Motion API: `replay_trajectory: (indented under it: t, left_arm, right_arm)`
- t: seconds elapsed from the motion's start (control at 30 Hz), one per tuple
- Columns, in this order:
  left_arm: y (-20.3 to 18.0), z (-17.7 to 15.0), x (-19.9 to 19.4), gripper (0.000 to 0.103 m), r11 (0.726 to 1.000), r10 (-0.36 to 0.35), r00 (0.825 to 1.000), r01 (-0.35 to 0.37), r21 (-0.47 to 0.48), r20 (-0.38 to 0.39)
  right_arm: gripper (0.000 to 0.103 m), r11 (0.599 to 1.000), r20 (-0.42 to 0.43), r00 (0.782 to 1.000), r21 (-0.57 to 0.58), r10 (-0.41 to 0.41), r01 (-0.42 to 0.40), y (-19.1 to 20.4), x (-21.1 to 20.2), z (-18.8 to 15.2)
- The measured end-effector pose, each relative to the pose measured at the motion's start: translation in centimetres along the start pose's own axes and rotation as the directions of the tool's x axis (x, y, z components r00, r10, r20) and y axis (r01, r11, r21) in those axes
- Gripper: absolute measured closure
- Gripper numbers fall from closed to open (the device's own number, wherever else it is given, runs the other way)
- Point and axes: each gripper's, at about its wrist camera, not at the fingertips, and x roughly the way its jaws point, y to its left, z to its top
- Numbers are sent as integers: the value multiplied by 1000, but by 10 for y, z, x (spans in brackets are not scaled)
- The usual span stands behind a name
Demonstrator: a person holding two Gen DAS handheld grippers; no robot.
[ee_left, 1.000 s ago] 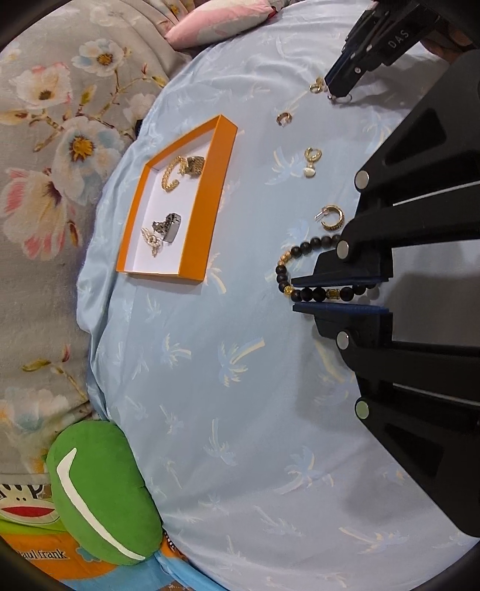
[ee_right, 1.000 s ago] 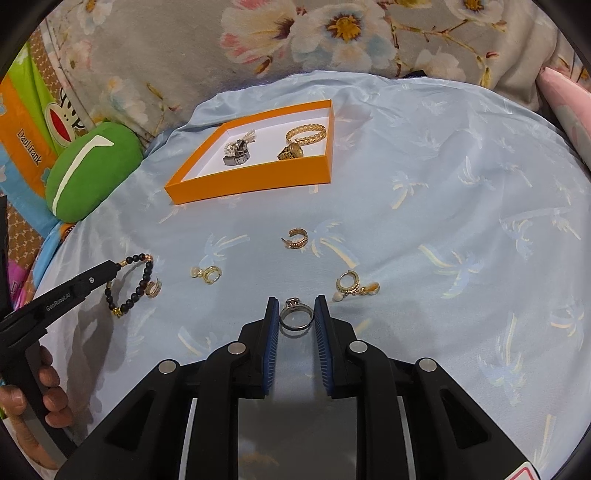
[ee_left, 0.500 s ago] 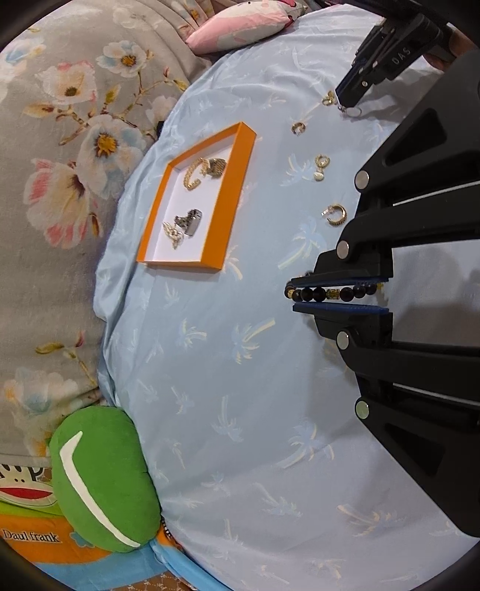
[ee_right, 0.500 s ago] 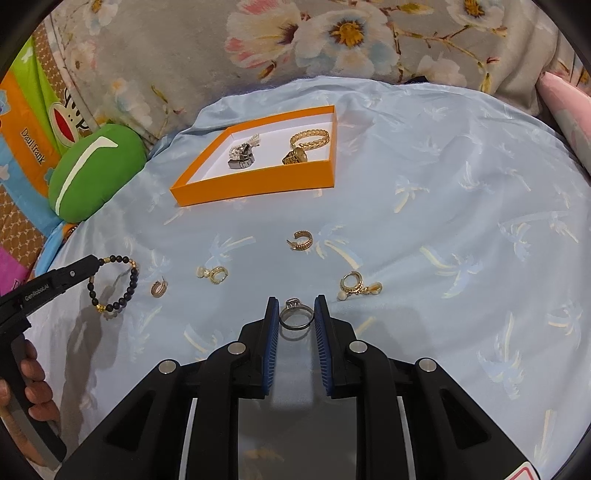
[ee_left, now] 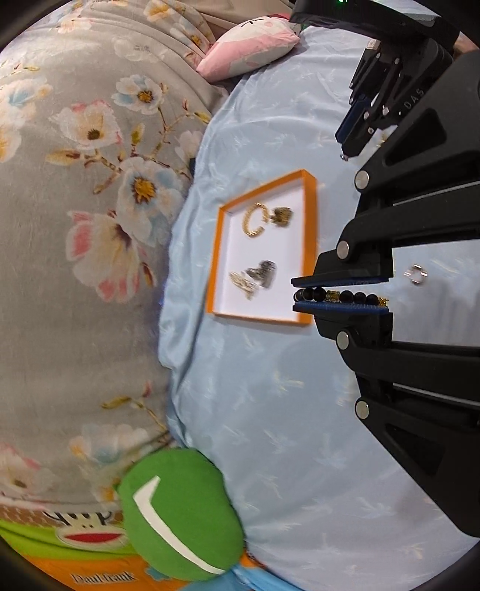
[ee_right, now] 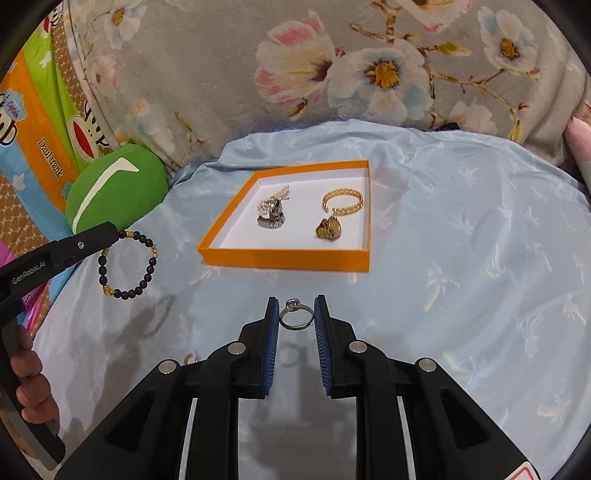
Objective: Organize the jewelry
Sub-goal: 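Carry the bracelet and ring into the orange box and open both tools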
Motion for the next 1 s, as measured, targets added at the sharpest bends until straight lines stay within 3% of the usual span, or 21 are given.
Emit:
replay_trajectory:
  t: [0.3,0.67,0.7,0.8,1.0]
  left_arm:
    - [-24,44,75,96,1000,-17,1000,17,-1,7]
    - [-31,42,149,95,1000,-23,997,23,9,-69]
    - [-30,41,151,94,999,-33,997,33,-2,-70]
    - [-24,36,152,73,999,-33,998,32,-28,-59]
    - [-14,33,142,73,999,-14,999,12,-47,-45]
  right_arm:
    - [85,999,-10,1000,39,27,-27,-13,63,52]
    - [84,999,-53,998,23,35,-34,-10,118,60]
    - [83,999,-48,998,26,32,-31,-11,119,60]
    - [81,999,-33,999,31,27,-26,-13,116,60]
    - [81,1000,-16,1000,29,9,-8,-13,108,58]
